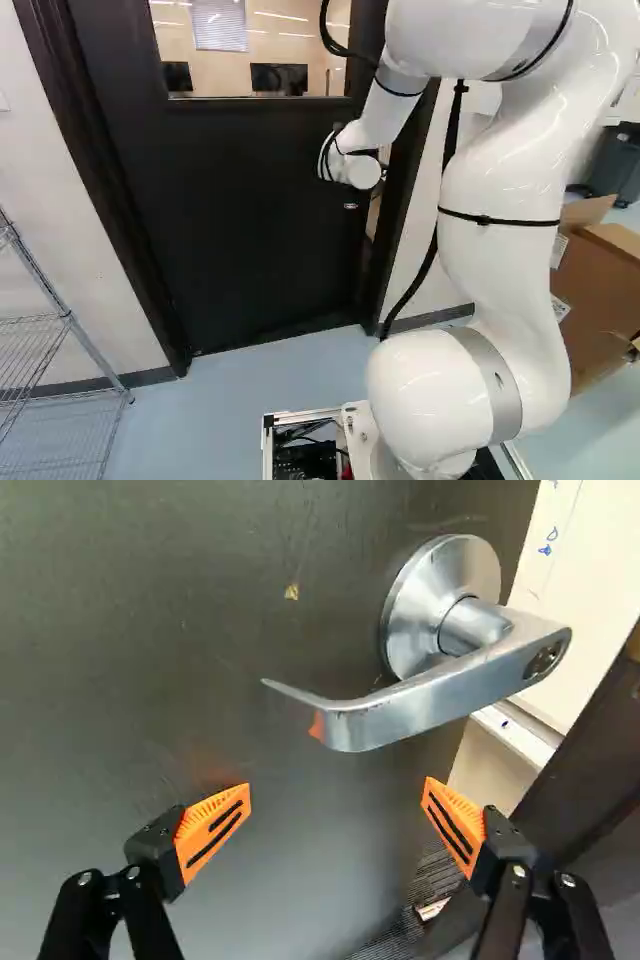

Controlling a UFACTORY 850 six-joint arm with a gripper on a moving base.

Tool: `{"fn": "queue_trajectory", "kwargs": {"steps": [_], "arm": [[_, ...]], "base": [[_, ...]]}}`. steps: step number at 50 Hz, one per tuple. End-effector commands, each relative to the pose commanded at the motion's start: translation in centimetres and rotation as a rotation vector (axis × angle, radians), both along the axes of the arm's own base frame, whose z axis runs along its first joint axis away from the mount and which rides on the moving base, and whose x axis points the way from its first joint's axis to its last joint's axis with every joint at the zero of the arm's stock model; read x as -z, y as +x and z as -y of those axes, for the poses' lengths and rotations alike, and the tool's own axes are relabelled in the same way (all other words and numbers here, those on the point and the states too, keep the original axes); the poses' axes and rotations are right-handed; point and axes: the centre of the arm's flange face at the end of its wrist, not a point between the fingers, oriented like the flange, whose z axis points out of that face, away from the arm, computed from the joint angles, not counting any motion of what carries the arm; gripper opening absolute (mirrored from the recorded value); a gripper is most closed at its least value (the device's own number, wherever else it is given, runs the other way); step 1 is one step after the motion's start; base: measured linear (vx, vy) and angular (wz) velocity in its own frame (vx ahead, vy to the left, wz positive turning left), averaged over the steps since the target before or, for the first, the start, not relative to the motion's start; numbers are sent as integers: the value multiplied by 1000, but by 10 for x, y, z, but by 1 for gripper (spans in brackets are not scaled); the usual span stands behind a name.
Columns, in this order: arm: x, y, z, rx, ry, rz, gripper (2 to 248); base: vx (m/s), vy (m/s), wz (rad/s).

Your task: Open the door and move inside

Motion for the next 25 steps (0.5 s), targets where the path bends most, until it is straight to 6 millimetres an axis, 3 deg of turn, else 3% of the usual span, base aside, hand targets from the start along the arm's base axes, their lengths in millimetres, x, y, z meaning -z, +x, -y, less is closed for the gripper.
{"fn": "queue_trajectory", "kwargs": {"steps": [25], "arm": [[6,49,-10,7,16,26,247]], "base": [[0,0,0]]}}
